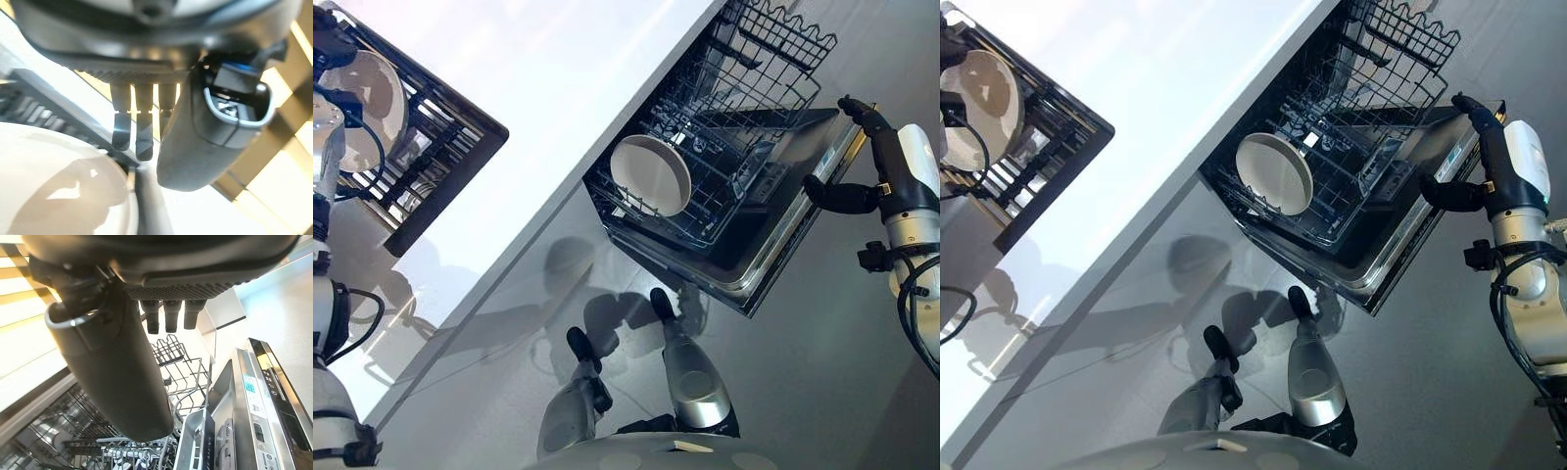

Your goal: Pick up plates and place into dishwasher.

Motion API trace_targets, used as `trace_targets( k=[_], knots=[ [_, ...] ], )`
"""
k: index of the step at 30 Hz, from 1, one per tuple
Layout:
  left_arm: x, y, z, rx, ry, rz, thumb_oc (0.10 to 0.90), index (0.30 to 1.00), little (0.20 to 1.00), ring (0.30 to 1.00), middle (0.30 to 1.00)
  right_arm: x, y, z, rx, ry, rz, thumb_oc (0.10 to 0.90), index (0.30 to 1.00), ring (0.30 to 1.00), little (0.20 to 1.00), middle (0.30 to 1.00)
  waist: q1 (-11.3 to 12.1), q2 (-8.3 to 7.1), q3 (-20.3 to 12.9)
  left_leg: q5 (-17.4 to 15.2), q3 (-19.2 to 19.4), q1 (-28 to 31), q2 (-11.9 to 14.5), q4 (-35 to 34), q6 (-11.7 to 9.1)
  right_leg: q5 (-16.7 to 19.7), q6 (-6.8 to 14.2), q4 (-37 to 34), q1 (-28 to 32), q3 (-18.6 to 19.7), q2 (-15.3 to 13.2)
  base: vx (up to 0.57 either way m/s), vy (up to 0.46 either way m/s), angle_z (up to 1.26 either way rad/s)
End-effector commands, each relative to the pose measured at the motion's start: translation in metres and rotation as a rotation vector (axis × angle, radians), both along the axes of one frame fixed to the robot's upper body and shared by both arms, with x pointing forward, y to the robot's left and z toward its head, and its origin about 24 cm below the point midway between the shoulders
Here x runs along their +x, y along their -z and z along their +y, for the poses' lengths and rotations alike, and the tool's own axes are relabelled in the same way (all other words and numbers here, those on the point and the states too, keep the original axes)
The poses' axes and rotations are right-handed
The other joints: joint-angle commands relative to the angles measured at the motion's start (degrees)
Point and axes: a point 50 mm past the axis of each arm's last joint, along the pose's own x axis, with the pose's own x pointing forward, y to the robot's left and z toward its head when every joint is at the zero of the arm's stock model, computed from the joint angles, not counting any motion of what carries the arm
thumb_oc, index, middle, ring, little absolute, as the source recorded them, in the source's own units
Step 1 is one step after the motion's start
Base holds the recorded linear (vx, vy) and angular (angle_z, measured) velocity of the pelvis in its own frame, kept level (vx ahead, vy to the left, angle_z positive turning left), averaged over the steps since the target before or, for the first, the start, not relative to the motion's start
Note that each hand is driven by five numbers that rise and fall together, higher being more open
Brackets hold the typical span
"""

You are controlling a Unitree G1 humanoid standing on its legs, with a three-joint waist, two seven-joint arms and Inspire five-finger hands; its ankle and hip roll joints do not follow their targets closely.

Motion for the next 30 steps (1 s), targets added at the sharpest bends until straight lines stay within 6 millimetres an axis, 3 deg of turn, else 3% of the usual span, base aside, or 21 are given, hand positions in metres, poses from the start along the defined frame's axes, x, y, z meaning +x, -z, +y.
trace_targets(
  k=[1,8,9,13,21,30],
  knots=[
    [-0.017,-0.032,0.003,0.107,0.031,-0.120,0.100,0.300,0.200,0.300,0.300,-0.016,-0.042,0.002,-0.076,-0.042,-0.189,0.800,0.900,0.900,0.900,0.900,0.39,2.31,-12.82,-4.79,0.79,3.62,-0.58,0.29,-0.58,-4.49,2.93,2.28,2.56,-2.29,-0.25,0.04,-0.044,0.03],
    [-0.019,-0.007,0.013,0.098,0.018,-0.018,0.100,0.300,0.200,0.300,0.300,-0.021,-0.034,0.001,-0.057,-0.045,-0.155,0.800,0.900,0.900,0.900,0.900,1.38,2.92,-15.48,-5.07,0.53,5.16,-0.45,0.29,-0.55,-5.23,2.79,2.00,4.71,-2.76,-0.02,0.02,-0.047,0.01],
    [-0.020,-0.002,0.017,0.089,-0.002,-0.009,0.800,0.900,0.900,0.900,0.900,-0.020,-0.033,0.002,-0.052,-0.050,-0.151,0.800,0.900,0.900,0.900,0.900,1.48,2.96,-15.69,-5.06,0.54,5.37,-0.39,0.29,-0.53,-5.35,2.72,2.07,4.93,-2.84,0.05,0.00,-0.047,0.01],
    [-0.019,0.018,0.017,0.063,-0.017,-0.018,0.800,0.900,0.900,0.900,0.900,-0.020,-0.028,0.004,-0.031,-0.056,-0.137,0.800,0.900,0.900,0.900,0.900,2.06,2.47,-16.13,-5.12,0.18,5.69,-0.35,0.29,-0.40,-5.63,2.48,2.20,5.35,-3.11,0.19,-0.02,-0.052,0.01],
    [-0.011,0.084,-0.013,0.001,0.038,0.012,0.800,0.900,0.900,0.900,0.900,-0.019,-0.013,0.010,0.007,-0.045,-0.130,0.800,0.900,0.900,0.900,0.900,2.51,0.92,-16.17,-4.95,-0.72,5.69,-0.31,0.29,-0.18,-5.51,2.17,1.89,5.66,-3.13,0.56,-0.03,-0.041,0.06],
    [-0.009,0.111,-0.024,-0.050,0.051,0.045,0.800,0.900,0.900,0.900,0.900,-0.020,-0.004,0.013,0.032,-0.036,-0.124,0.800,0.900,0.900,0.900,0.900,2.44,-0.13,-15.90,-4.62,-0.56,5.76,0.00,0.29,0.09,-5.12,2.08,1.80,5.65,-3.27,1.01,-0.01,-0.021,0.04]
  ],
)
